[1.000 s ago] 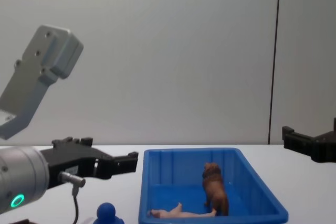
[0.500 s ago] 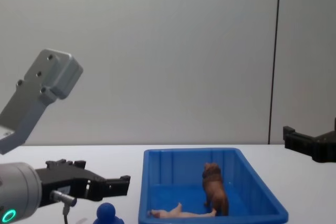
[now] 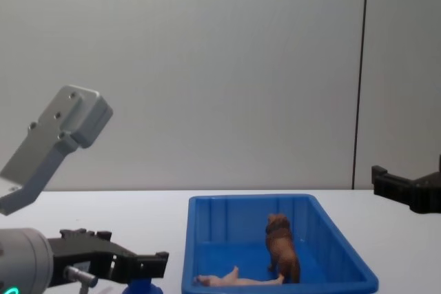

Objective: Pick up the two dolls from the table and place them into the box.

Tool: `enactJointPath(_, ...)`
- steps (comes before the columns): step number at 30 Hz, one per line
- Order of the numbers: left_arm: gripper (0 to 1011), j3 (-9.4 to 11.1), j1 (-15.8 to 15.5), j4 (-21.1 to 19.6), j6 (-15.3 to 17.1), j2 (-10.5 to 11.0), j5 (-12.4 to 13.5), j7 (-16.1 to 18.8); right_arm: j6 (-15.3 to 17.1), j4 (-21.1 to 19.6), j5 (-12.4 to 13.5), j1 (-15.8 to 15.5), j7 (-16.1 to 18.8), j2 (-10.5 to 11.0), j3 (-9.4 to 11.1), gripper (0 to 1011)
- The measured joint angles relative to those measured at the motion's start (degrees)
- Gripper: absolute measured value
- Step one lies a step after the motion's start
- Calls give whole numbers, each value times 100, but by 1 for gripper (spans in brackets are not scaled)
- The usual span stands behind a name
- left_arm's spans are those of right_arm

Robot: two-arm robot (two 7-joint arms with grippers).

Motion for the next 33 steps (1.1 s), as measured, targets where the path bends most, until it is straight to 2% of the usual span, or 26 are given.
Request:
enactJointPath(5, 967, -4, -31, 75, 92, -19, 2, -108, 0, 0, 0, 0, 0, 0, 0, 1001)
enactJointPath(7, 885, -5, -47, 126, 148, -31, 1, -174, 0, 0, 0, 0, 0, 0, 0, 1001)
enactJointPath(10, 838, -4, -55, 169, 188, -40, -2, -225, 0, 0, 0, 0, 0, 0, 0, 1001)
enactJointPath(11, 777, -5, -61, 200, 207, -45, -5, -249, 0, 0, 0, 0, 0, 0, 0, 1001)
enactJointPath(13, 740, -5, -64, 227, 227, -50, -9, -268, 0, 0, 0, 0, 0, 0, 0, 1001)
enactJointPath(16, 622, -5, -67, 284, 260, -58, -22, -298, 0, 0, 0, 0, 0, 0, 0, 1001)
enactJointPath(19, 565, -6, -67, 306, 270, -62, -26, -311, 0, 0, 0, 0, 0, 0, 0, 1001)
enactJointPath(20, 504, -7, -68, 320, 271, -65, -27, -315, 0, 0, 0, 0, 0, 0, 0, 1001)
enactJointPath(22, 458, -8, -67, 329, 271, -66, -27, -318, 0, 0, 0, 0, 0, 0, 0, 1001)
enactJointPath(23, 393, -9, -67, 334, 265, -68, -27, -320, 0, 0, 0, 0, 1, 0, 0, 1001)
enactJointPath(24, 393, -9, -66, 336, 254, -69, -26, -321, 0, 0, 0, 0, 0, 0, 0, 1001)
enactJointPath(26, 320, -10, -64, 338, 231, -72, -19, -322, 0, 0, 0, 0, 0, 0, 0, 1001)
enactJointPath(33, 262, -17, -60, 287, -24, -85, 30, -341, 0, 0, 0, 1, 1, 0, 0, 1001)
